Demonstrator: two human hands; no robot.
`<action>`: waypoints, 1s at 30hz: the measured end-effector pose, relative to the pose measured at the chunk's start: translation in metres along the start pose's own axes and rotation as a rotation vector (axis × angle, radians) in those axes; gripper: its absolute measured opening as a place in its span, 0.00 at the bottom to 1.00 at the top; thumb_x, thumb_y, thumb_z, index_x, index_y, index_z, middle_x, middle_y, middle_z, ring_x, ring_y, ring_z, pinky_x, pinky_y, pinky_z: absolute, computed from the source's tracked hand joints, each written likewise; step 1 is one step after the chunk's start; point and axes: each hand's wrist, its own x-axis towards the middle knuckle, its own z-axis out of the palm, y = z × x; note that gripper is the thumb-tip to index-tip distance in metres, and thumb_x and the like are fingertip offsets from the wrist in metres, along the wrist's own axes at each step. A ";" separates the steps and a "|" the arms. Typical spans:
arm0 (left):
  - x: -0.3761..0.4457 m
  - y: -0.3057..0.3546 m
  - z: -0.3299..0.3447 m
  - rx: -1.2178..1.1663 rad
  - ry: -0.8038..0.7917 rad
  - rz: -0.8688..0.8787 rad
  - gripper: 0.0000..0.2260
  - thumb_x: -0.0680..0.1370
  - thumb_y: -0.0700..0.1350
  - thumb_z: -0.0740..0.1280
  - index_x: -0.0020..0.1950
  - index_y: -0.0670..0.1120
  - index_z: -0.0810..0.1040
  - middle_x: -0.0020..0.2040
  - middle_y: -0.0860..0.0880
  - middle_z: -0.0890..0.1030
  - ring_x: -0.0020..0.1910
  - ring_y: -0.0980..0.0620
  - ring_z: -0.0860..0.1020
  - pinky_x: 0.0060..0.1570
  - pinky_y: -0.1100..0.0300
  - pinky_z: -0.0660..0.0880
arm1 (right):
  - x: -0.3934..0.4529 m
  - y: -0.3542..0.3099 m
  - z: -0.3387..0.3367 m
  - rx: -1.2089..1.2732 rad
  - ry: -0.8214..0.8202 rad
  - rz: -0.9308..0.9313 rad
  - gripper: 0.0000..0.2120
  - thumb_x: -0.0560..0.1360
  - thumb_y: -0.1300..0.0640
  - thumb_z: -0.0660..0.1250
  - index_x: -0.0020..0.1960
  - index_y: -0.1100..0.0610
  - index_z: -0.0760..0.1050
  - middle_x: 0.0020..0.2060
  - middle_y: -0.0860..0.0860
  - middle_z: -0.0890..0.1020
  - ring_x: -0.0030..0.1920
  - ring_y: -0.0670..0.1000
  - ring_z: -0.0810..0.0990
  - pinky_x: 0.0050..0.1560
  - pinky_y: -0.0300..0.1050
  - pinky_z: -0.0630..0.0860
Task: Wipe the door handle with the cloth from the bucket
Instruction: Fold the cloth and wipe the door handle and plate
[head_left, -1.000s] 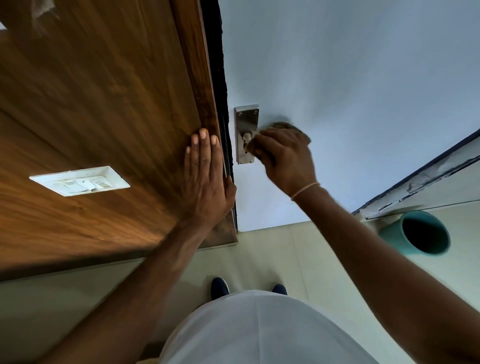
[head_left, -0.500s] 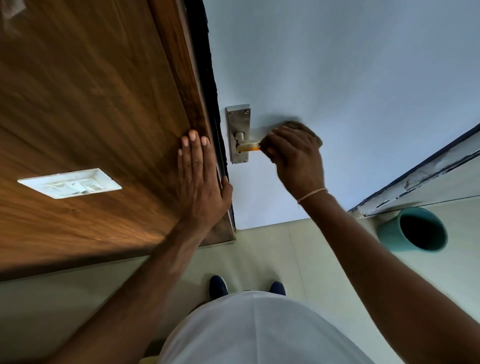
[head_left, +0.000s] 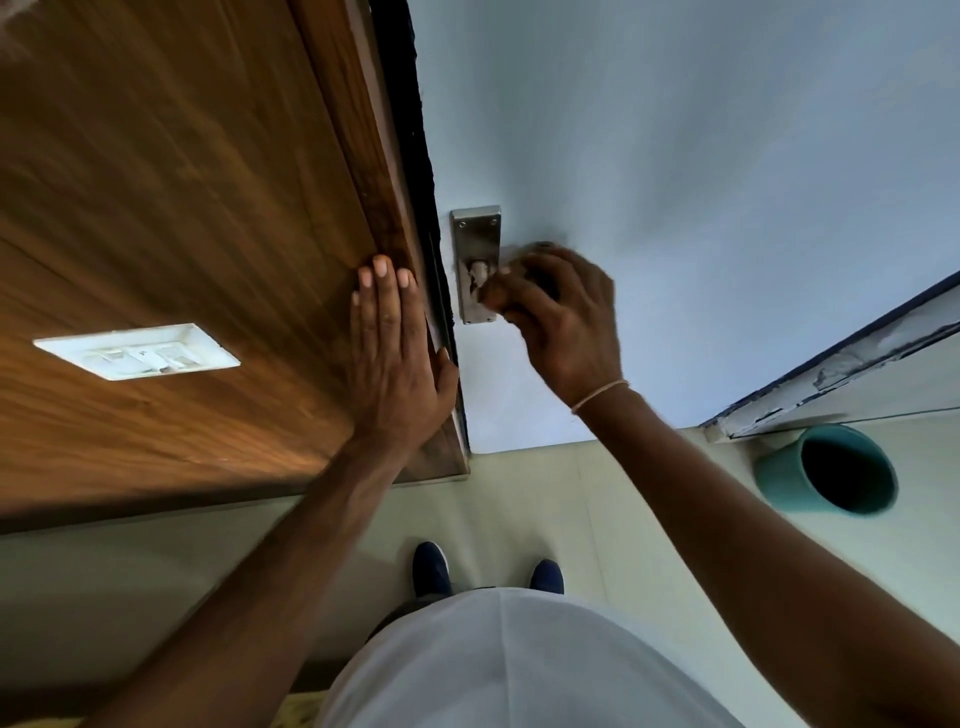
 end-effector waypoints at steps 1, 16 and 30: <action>0.000 0.000 -0.001 0.004 -0.003 -0.003 0.47 0.76 0.46 0.74 0.87 0.35 0.53 0.86 0.31 0.58 0.87 0.33 0.54 0.88 0.42 0.52 | -0.004 0.005 0.000 -0.029 0.005 0.006 0.16 0.83 0.56 0.74 0.70 0.52 0.84 0.66 0.59 0.84 0.72 0.64 0.78 0.71 0.61 0.73; 0.004 0.020 0.000 -0.065 0.031 -0.080 0.46 0.74 0.43 0.76 0.84 0.29 0.56 0.83 0.27 0.60 0.84 0.27 0.59 0.86 0.37 0.57 | 0.014 0.012 0.017 0.065 0.049 -0.387 0.15 0.84 0.62 0.74 0.70 0.53 0.85 0.62 0.58 0.87 0.63 0.64 0.84 0.60 0.57 0.79; 0.003 0.021 0.001 -0.070 0.064 -0.093 0.43 0.74 0.40 0.75 0.83 0.29 0.57 0.83 0.27 0.61 0.84 0.28 0.60 0.84 0.35 0.61 | 0.021 0.003 0.026 0.077 0.120 -0.478 0.10 0.84 0.59 0.74 0.65 0.54 0.87 0.57 0.58 0.88 0.59 0.62 0.87 0.60 0.56 0.83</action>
